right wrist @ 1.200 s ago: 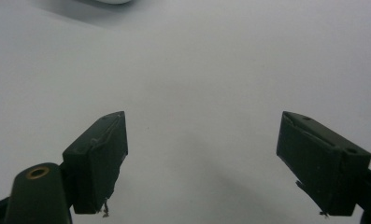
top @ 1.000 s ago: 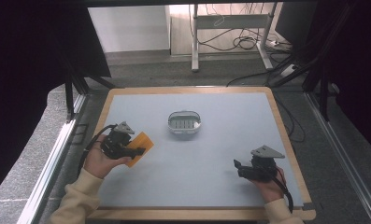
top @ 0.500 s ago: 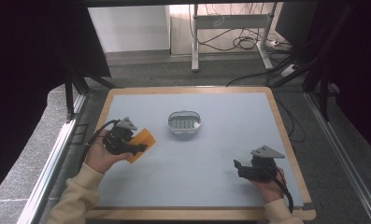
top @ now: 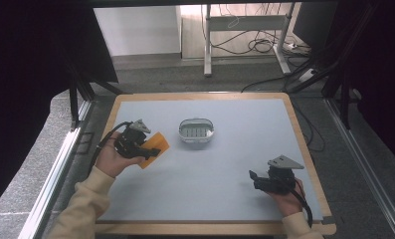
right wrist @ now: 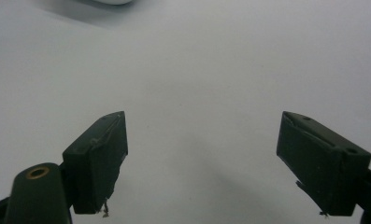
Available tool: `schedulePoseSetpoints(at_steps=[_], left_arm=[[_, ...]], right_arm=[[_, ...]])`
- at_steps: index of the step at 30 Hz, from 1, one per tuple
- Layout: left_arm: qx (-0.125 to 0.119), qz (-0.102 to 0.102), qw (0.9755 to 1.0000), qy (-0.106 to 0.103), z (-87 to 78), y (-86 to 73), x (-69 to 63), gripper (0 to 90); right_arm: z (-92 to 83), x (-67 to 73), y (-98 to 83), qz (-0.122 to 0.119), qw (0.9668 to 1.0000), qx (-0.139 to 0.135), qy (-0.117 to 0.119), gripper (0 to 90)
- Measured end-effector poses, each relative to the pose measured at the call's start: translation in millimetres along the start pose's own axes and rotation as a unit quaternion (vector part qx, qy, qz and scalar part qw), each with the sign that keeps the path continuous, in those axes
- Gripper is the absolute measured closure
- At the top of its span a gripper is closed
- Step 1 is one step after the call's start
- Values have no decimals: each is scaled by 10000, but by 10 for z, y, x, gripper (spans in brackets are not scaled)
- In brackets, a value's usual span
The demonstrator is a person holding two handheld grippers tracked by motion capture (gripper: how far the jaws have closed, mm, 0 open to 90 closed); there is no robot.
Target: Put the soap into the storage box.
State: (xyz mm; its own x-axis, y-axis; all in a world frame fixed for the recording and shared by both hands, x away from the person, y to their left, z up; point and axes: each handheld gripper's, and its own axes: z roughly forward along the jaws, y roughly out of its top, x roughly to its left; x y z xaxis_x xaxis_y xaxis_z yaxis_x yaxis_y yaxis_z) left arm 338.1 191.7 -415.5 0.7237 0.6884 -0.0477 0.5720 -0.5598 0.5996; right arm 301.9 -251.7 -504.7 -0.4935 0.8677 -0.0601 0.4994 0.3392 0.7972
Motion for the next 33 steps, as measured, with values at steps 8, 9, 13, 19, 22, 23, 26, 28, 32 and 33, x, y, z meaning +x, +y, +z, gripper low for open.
schedulePoseSetpoints(at_steps=[8, 9, 13, 19, 22, 23, 26, 28, 32, 33], left_arm=[[70, 105, 9999, 47, 9, 145, 42, 621], [77, 108, 9999, 67, 4, 166, 53, 621], [87, 148, 9997, 143, -11, 242, 92, 621], [176, 305, 9992, 167, 1, 353, 93, 621], [177, 389, 9990, 162, -13, 406, 75, 621], [173, 413, 9989, 153, -18, 425, 71, 621], [189, 523, 9984, 138, -18, 491, 57, 621], [203, 577, 9980, 135, 0, 537, 42, 621], [231, 665, 9975, 11, 50, 623, 30, 621], [227, 673, 9975, -41, 61, 644, 36, 621]], right_arm=[[-4, 5, 0, -16, 10000, 10, 34, 169], [-3, 4, -1, -18, 10000, 2, 29, 169], [-2, -7, -4, -5, 10000, -4, 16, 169], [-1, -13, -3, -32, 10000, -4, 2, 166], [-2, -15, -2, -23, 10000, -9, 4, 166], [-2, -15, -2, -26, 10000, -9, 4, 166], [-1, -12, -2, -32, 10000, -9, 6, 166], [-1, -9, -2, -39, 10000, -5, 11, 166], [0, -12, -3, -39, 10000, 4, 9, 166], [1, -14, -4, -39, 10000, 4, 12, 166]])
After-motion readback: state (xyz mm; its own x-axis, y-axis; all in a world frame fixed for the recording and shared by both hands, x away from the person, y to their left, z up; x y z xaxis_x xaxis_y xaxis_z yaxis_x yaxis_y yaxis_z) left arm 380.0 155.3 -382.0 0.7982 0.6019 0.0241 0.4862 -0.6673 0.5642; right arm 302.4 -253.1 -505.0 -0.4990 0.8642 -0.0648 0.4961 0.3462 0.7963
